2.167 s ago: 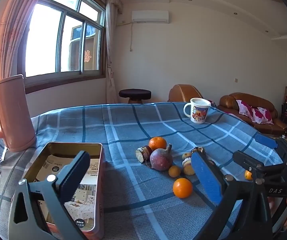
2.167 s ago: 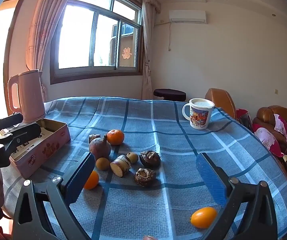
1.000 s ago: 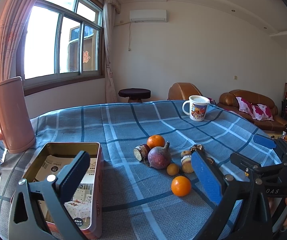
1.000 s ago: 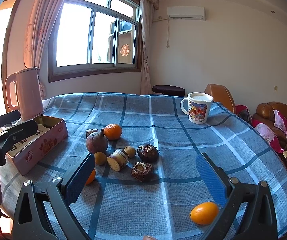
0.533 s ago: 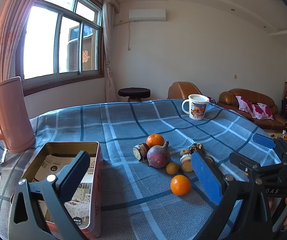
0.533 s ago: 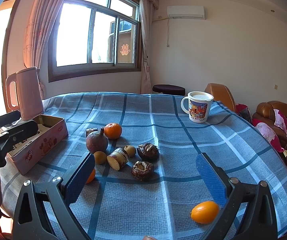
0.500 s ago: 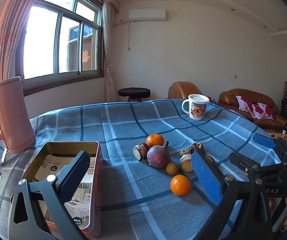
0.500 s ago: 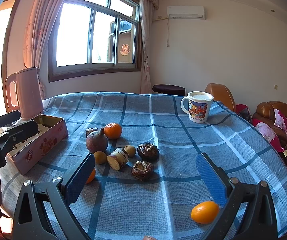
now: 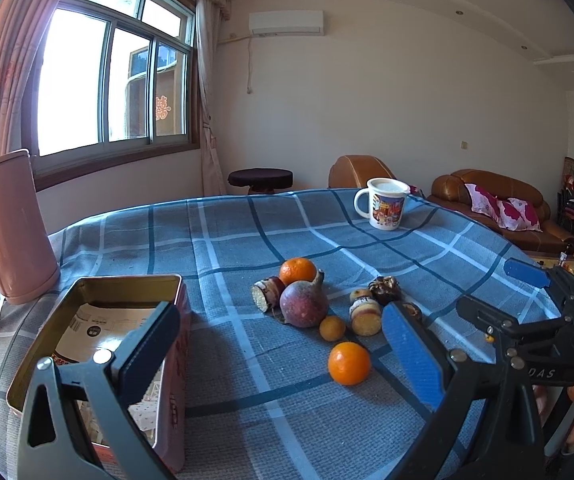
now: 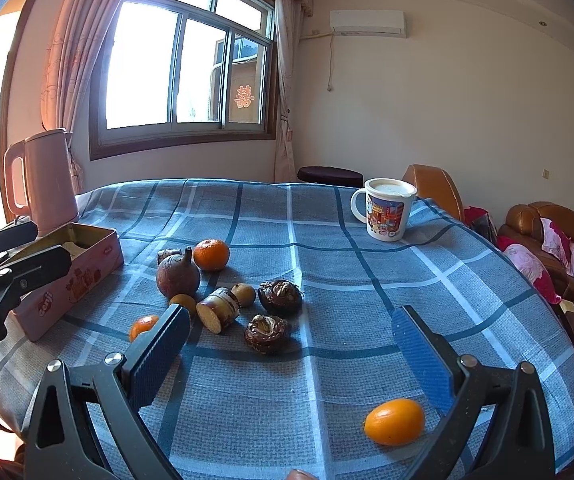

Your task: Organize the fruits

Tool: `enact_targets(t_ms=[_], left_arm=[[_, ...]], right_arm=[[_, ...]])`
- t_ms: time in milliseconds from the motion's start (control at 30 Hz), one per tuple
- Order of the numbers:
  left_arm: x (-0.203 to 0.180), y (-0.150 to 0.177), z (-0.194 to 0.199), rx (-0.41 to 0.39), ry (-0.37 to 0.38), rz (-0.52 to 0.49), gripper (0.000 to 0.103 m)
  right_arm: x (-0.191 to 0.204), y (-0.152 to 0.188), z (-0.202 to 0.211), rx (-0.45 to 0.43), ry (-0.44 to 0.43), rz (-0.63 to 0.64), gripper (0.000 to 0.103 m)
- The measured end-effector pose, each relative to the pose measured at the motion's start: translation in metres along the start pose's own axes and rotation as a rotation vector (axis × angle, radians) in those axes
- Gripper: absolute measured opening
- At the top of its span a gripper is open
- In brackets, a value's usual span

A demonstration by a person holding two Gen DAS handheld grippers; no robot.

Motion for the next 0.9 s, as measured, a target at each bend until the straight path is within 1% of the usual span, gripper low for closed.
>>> enact_targets(t_ms=[233, 467, 700, 767, 833, 900], left_arm=[[-0.012, 0.005, -0.012, 0.035, 0.01, -0.025, 0.103], [-0.028, 0.013, -0.028, 0.09, 0.062, -0.051, 0.102], [-0.041, 0.024, -0.048, 0.182, 0.112, -0.059, 0.09], [-0.045, 0.027, -0.055, 0.215, 0.125, -0.063, 0.087], [-0.049, 0.03, -0.063, 0.251, 0.131, -0.07, 0.079], [-0.053, 0.032, -0.069, 0.278, 0.131, -0.091, 0.077]], right_arm=[[-0.01, 0.007, -0.004, 0.015, 0.025, 0.006, 0.102], [-0.034, 0.022, -0.004, 0.026, 0.01, -0.047, 0.102], [-0.056, 0.047, -0.012, 0.077, 0.016, -0.065, 0.101], [-0.061, 0.052, -0.016, 0.09, 0.008, -0.078, 0.097], [-0.063, 0.054, -0.019, 0.103, 0.002, -0.086, 0.092], [-0.063, 0.055, -0.021, 0.109, -0.008, -0.088, 0.088]])
Point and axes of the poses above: each gripper's, at about its wrist camera, not at the fingertips, and z roughly against the way its jaws point, x to its left, y to its underside, the point moved 8 cm from there along -z, roughly the way its jaws point, and after that the axes turned 10 degrees about x, right-handed, at the moved point
